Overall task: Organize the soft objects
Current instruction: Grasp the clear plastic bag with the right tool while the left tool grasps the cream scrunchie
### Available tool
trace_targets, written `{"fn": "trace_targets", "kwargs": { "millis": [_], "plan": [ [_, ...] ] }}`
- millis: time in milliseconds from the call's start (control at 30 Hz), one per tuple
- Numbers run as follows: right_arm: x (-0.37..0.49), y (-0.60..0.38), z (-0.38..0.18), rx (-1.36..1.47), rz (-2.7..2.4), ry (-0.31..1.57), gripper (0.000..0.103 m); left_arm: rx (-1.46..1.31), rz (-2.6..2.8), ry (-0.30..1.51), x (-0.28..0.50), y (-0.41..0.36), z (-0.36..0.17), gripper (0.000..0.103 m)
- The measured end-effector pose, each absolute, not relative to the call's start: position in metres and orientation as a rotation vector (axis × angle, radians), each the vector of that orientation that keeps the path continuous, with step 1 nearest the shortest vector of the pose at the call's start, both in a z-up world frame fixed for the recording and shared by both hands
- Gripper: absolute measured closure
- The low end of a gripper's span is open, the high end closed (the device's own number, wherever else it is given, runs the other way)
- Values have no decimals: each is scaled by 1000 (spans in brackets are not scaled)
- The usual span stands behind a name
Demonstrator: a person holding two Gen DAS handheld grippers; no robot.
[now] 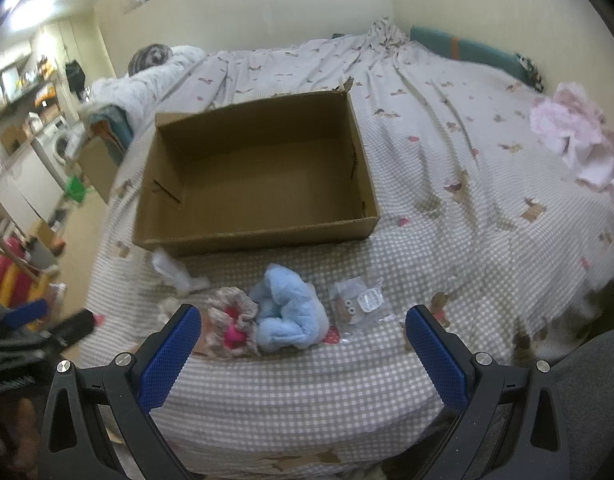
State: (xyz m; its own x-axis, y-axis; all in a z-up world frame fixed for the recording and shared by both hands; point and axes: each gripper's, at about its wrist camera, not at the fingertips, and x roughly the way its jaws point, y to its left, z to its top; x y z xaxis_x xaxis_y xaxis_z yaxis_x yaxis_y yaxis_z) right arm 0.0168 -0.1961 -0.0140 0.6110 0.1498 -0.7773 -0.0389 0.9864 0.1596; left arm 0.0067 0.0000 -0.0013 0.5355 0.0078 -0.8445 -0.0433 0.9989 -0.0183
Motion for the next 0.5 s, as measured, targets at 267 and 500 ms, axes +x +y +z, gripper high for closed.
{"fn": "trace_targets", "kwargs": {
  "millis": [267, 500],
  "plan": [
    [37, -216, 16, 170, 123, 914, 0, -32, 8, 1025, 26, -5, 15, 0],
    [67, -242, 21, 182, 98, 958, 0, -28, 27, 1073, 53, 0, 11, 0]
  ]
}}
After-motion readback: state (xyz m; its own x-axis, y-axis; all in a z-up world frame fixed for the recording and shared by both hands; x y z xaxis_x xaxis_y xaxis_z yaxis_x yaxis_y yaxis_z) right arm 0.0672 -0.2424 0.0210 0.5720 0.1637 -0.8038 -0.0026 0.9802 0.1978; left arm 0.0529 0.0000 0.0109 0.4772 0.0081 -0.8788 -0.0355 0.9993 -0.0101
